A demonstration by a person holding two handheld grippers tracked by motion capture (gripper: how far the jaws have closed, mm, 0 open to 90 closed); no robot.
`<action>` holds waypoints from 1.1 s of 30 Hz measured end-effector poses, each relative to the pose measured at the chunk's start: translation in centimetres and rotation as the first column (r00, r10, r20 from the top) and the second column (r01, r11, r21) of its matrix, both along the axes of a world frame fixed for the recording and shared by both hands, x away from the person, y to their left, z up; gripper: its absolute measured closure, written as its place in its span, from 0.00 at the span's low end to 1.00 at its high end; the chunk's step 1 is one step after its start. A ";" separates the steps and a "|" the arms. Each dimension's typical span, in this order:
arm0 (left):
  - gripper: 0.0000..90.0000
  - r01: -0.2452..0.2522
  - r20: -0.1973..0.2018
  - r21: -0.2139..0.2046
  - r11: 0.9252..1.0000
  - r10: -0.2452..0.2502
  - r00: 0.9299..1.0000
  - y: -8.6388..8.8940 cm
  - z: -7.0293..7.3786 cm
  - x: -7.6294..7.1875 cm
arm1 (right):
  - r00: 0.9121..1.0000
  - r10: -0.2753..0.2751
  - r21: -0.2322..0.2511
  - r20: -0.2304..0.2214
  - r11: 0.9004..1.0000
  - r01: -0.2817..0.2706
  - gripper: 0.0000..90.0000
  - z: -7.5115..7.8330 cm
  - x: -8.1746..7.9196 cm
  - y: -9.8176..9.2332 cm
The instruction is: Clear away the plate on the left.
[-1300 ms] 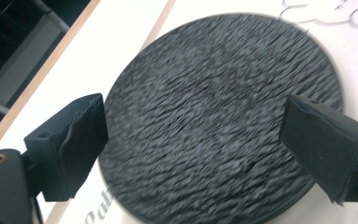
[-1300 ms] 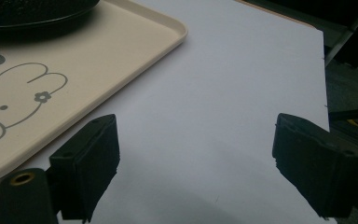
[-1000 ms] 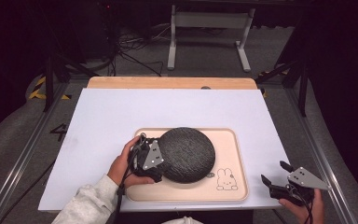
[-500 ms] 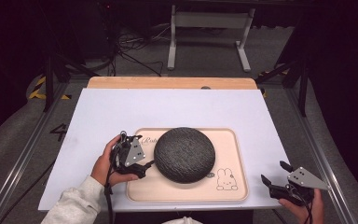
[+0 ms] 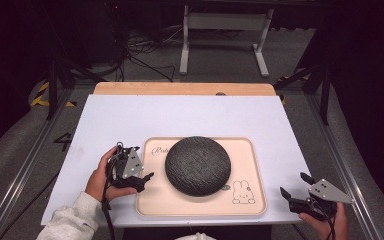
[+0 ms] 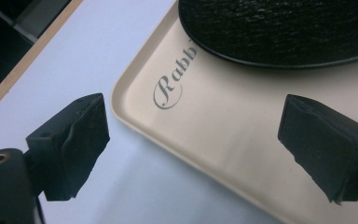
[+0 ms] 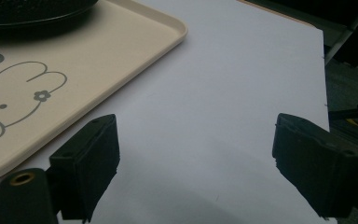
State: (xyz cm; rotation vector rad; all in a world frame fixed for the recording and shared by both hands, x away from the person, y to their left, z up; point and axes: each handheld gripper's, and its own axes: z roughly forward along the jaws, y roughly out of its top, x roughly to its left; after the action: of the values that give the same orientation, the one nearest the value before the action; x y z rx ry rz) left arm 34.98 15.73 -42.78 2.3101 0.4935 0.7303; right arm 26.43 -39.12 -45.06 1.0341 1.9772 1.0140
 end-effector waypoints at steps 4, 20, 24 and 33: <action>0.10 -0.011 -0.007 0.012 1.000 0.011 1.000 0.5 -0.2 -0.1 | 1.000 -0.001 -0.001 0.001 1.000 0.001 0.17 0.0 0.0 0.0; 0.10 -0.065 -0.046 -0.002 0.998 0.065 0.997 3.4 -1.3 -0.8 | 1.000 -0.003 -0.001 0.002 1.000 0.003 0.17 0.0 0.0 0.0; 0.10 -0.087 -0.059 -0.013 0.996 0.086 0.995 4.4 -1.6 -1.0 | 1.000 -0.001 -0.001 0.002 1.000 0.001 0.17 0.0 0.0 0.0; 0.10 -0.134 -0.089 -0.049 0.990 0.129 0.988 7.0 -2.2 -2.0 | 1.000 -0.002 -0.001 0.002 1.000 0.002 0.17 0.0 0.0 0.0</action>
State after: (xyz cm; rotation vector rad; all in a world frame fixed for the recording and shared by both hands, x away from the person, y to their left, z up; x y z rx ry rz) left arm 32.93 22.70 -44.97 2.2806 0.7025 0.6736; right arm 26.39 -39.12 -45.02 1.0335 1.9745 1.0125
